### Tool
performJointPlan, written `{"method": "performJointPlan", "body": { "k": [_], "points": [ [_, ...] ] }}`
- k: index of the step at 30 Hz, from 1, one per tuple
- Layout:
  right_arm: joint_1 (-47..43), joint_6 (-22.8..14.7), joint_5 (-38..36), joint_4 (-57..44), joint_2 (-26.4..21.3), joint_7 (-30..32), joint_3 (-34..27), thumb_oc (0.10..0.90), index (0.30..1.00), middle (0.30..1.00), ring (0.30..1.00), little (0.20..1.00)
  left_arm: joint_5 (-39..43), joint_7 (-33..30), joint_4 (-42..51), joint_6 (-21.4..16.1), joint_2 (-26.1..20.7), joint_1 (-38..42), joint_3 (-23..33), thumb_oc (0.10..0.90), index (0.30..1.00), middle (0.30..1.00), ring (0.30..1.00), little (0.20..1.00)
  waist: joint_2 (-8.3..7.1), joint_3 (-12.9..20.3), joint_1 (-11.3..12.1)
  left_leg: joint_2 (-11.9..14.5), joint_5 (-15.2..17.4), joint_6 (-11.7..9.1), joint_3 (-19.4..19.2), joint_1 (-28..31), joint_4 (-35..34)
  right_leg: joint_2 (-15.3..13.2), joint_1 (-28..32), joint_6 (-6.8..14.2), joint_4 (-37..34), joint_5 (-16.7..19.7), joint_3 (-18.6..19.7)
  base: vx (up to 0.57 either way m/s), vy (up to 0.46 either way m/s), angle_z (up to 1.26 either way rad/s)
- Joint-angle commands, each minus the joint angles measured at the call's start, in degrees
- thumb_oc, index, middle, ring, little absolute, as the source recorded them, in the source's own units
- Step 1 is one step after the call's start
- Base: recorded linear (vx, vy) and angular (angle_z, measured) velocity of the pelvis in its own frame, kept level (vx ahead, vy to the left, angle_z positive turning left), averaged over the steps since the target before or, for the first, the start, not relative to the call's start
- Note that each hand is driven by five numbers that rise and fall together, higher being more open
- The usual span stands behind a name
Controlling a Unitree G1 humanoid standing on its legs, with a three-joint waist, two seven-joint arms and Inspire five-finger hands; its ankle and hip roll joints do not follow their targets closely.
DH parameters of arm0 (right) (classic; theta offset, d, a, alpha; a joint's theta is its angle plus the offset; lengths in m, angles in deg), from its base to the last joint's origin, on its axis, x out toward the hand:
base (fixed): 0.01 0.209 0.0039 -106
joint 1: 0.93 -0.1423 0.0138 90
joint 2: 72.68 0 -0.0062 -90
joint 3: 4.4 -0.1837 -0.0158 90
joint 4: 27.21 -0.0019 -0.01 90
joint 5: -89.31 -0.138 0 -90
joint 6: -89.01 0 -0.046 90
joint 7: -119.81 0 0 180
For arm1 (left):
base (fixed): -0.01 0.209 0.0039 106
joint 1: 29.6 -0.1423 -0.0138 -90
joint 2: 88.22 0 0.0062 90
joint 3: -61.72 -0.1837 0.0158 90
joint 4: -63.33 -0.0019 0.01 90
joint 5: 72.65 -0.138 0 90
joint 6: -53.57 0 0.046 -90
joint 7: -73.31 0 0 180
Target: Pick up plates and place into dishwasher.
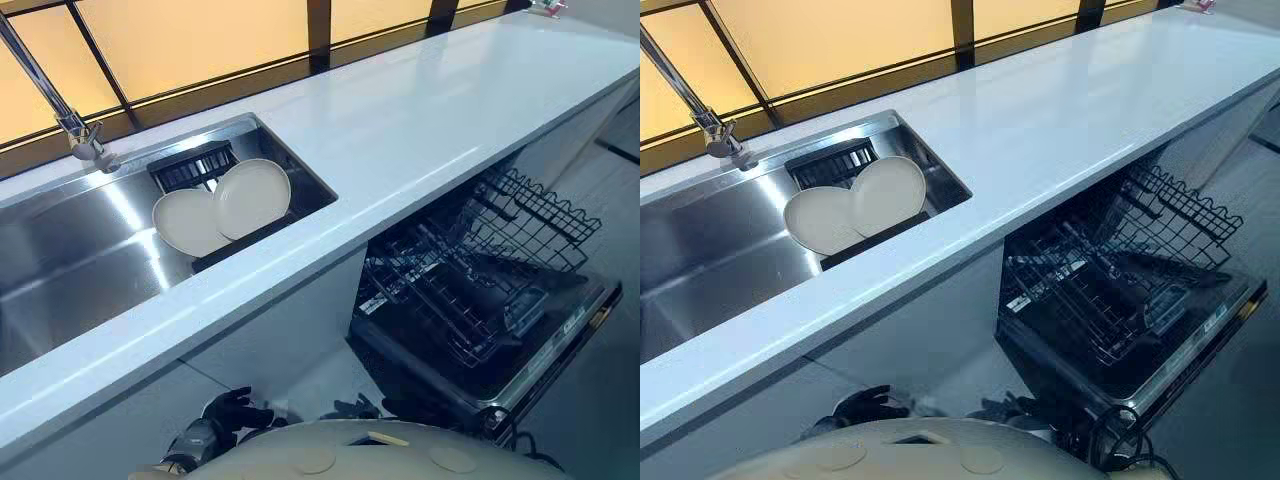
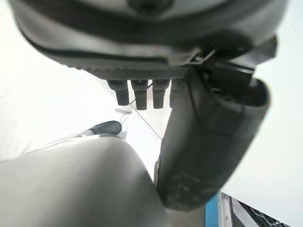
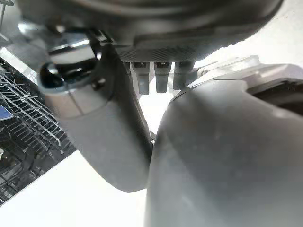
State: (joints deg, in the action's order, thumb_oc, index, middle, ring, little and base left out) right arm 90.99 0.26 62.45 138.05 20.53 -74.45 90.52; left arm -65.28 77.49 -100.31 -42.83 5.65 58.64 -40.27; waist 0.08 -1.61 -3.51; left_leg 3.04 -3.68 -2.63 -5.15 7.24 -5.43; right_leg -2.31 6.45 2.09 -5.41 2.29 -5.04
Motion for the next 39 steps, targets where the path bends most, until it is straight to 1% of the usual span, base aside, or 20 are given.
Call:
{"method": "performJointPlan", "body": {
  "k": [1,4,8,11,12,14,16,17,18,21,25,29,30,31,33,35,36,37,38,39],
  "points": [
    [-3.4,0.4,1.1,1.0,0.9,-0.8,1.6,0.8,0.9,0.9,0.9,0.9,1.4,1.7,-1.8,-1.1,0.3,2.5,-1.7,0.8,0.9,0.9,0.9,0.9,0.76,-2.0,-0.3,-5.1,5.4,4.0,-0.7,0.9,0.7,2.8,-0.7,0.7,4.2,-4.2,-2.1,-0.2,-0.249,-0.4],
    [-3.5,0.5,1.0,1.0,0.9,-0.6,1.7,0.8,0.9,0.9,0.9,0.9,3.3,2.9,-1.6,-0.4,0.5,2.6,-1.6,0.8,0.9,0.9,0.9,0.9,0.81,-2.0,-0.3,-5.1,5.4,4.0,-0.6,0.9,0.7,2.8,-0.7,0.6,4.2,-4.3,-2.1,0.0,0.0,0.0],
    [-3.5,0.5,1.0,1.0,0.9,-0.7,1.5,0.8,0.9,0.9,0.9,0.9,10.0,8.9,-1.9,0.4,0.7,2.3,-0.5,0.8,0.9,0.9,0.9,0.9,0.84,-2.1,-0.3,-5.2,5.3,4.0,-0.6,0.9,0.7,2.8,-0.7,0.6,4.2,-4.2,-2.1,0.0,0.0,0.0],
    [-3.5,1.1,1.5,0.3,0.7,-0.5,1.1,0.8,0.9,0.9,0.9,0.9,19.7,19.3,-0.4,2.3,0.9,2.2,2.0,0.8,0.9,0.9,0.9,0.9,0.93,-2.2,-0.3,-5.2,5.4,3.9,-0.4,1.0,0.6,2.8,-0.6,0.6,4.2,-4.1,-2.0,0.0,0.0,0.0],
    [-3.5,1.5,2.0,-0.3,0.5,-0.4,0.7,0.8,0.9,0.9,0.9,0.9,23.4,26.1,1.4,3.9,1.1,2.0,3.0,0.8,0.9,0.9,0.9,0.9,1.07,-2.4,-0.2,-5.1,5.4,3.8,-0.5,0.9,0.6,2.8,-0.8,0.6,4.3,-4.1,-2.0,0.0,0.0,0.0],
    [-3.6,1.9,2.2,-0.8,0.3,-0.3,0.4,0.8,0.9,0.9,0.9,0.9,25.8,31.0,3.3,6.0,1.1,1.8,2.9,0.8,0.9,0.9,0.9,0.9,1.23,-2.5,-0.2,-5.1,5.3,3.8,-0.5,0.8,0.6,2.8,-0.9,0.7,4.4,-4.1,-2.1,0.0,0.0,0.0],
    [-3.8,3.1,2.5,-1.9,-0.4,0.0,-0.4,0.8,0.9,0.9,0.9,0.9,27.8,40.4,9.4,11.0,0.9,1.0,2.1,0.8,0.9,0.9,0.9,0.9,1.67,-2.7,0.0,-5.1,5.2,3.9,-0.6,0.5,0.5,2.7,-1.3,0.7,4.5,-3.8,-2.1,-0.01,0.015,0.0],
    [-3.9,3.1,2.6,-1.9,-0.4,-0.1,-0.4,0.8,0.9,0.9,0.9,0.9,28.0,40.9,9.7,11.2,0.9,0.9,2.0,0.8,0.9,0.9,0.9,0.9,1.7,-2.7,0.1,-5.1,5.2,3.9,-0.6,0.5,0.5,2.7,-1.3,0.7,4.5,-3.8,-2.0,0.0,0.0,0.0],
    [-3.9,3.2,2.9,-2.0,-0.7,-0.2,-0.7,0.8,0.9,0.9,0.9,0.9,28.4,43.4,11.8,12.3,0.8,0.5,1.4,0.8,0.9,0.9,0.9,0.9,1.87,-2.8,0.1,-5.0,5.1,3.9,-0.7,0.5,0.5,2.7,-1.4,0.7,4.5,-3.7,-2.0,0.0,0.0,0.0],
    [-3.9,3.8,3.9,-2.6,-1.1,-0.3,-1.2,0.8,0.9,0.9,0.9,0.9,29.8,48.3,18.3,11.9,0.2,-0.5,-0.6,0.8,0.9,0.9,0.9,0.9,2.37,-2.9,0.3,-5.1,5.2,4.0,-0.7,0.4,0.4,2.6,-1.7,0.9,4.8,-3.6,-2.0,0.0,0.006,-0.02],
    [-3.4,4.0,4.6,-3.1,-1.2,-0.6,-0.6,0.8,0.9,0.9,0.9,0.9,32.6,51.6,25.9,9.9,-0.7,-0.4,-2.5,0.8,0.9,0.9,0.9,0.9,2.69,-3.0,0.1,-5.2,5.4,4.3,-0.6,0.4,0.4,2.7,-1.7,0.9,4.9,-3.8,-1.7,0.01,0.005,-0.08],
    [-3.5,4.1,4.4,-3.3,-1.3,-0.9,-0.1,0.8,0.9,0.9,0.9,0.9,34.7,54.6,36.7,11.4,-1.8,0.5,-4.8,0.8,0.9,0.9,0.9,0.9,2.87,-3.2,0.2,-5.0,5.3,4.3,-0.3,0.1,0.4,2.8,-1.7,0.9,4.7,-3.9,-1.6,0.0,-0.011,-0.05],
    [-3.5,4.1,4.1,-3.3,-1.3,-0.8,0.1,0.8,0.9,0.9,0.9,0.9,35.3,54.1,39.8,12.7,-2.2,0.7,-5.6,0.8,0.9,0.9,0.9,0.9,2.88,-3.2,0.3,-5.0,5.2,4.3,-0.2,0.1,0.4,2.8,-1.6,0.9,4.7,-3.8,-1.6,-0.01,-0.046,0.0],
    [-3.6,4.3,3.6,-3.7,-1.3,-0.6,0.4,0.8,0.9,0.9,0.9,0.9,36.4,54.2,45.4,15.0,-2.9,1.0,-6.9,0.8,0.9,0.9,0.9,0.9,2.91,-3.3,0.4,-4.9,5.1,4.4,-0.1,0.0,0.4,2.8,-1.7,0.9,4.8,-3.9,-1.7,0.0,-0.044,0.01],
    [-3.6,4.5,2.9,-4.2,-1.5,-0.3,0.8,0.8,0.9,0.9,0.9,0.9,38.8,54.3,53.0,19.5,-3.7,1.5,-8.4,0.8,0.9,0.9,0.9,0.9,2.93,-3.5,0.4,-4.7,5.0,4.4,0.1,-0.1,0.4,2.9,-1.8,0.9,4.9,-4.0,-1.7,-0.01,-0.049,0.01],
    [-3.6,4.5,2.1,-4.4,-1.6,0.1,1.2,0.8,0.9,0.9,0.9,0.9,42.3,51.3,61.2,24.0,-4.4,2.3,-10.0,0.8,0.9,0.9,0.9,0.9,2.94,-3.6,0.4,-4.6,5.0,4.5,0.2,-0.2,0.4,2.9,-1.8,0.8,5.2,-4.1,-1.7,-0.01,-0.06,0.01],
    [-3.7,4.4,1.3,-4.6,-1.6,0.6,1.5,0.8,0.9,0.9,0.9,0.9,46.4,49.3,66.4,27.8,-4.9,2.9,-11.2,0.8,0.9,0.9,0.9,0.9,3.01,-3.8,0.4,-4.4,4.8,4.6,0.4,-0.3,0.4,3.0,-1.9,0.8,5.4,-4.3,-1.7,-0.01,-0.077,0.03],
    [-3.7,4.4,0.9,-4.6,-1.6,0.8,1.7,0.8,0.9,0.9,0.9,0.9,49.0,48.2,69.3,30.0,-4.9,3.4,-12.2,0.8,0.9,0.9,0.9,0.9,3.04,-3.9,0.4,-4.3,4.8,4.7,0.6,-0.3,0.4,3.1,-1.9,0.7,5.6,-4.4,-1.7,-0.01,-0.059,0.04],
    [-3.7,4.5,0.7,-4.7,-1.5,0.9,1.7,0.8,0.9,0.9,0.9,0.9,50.0,47.6,70.5,30.8,-4.9,3.6,-12.5,0.8,0.9,0.9,0.9,0.9,3.05,-4.0,0.4,-4.3,4.9,4.7,0.6,-0.3,0.4,3.1,-1.9,0.7,5.6,-4.4,-1.7,0.0,-0.042,0.06],
    [-3.8,4.5,0.3,-4.7,-1.5,1.2,2.0,0.8,0.9,0.9,0.9,0.9,53.2,46.8,73.0,32.3,-4.9,4.2,-13.3,0.8,0.9,0.9,0.9,0.9,3.06,-4.0,0.4,-4.3,4.9,4.8,0.8,-0.3,0.4,3.1,-1.8,0.6,5.6,-4.5,-1.7,0.0,-0.043,0.06]
  ]
}}
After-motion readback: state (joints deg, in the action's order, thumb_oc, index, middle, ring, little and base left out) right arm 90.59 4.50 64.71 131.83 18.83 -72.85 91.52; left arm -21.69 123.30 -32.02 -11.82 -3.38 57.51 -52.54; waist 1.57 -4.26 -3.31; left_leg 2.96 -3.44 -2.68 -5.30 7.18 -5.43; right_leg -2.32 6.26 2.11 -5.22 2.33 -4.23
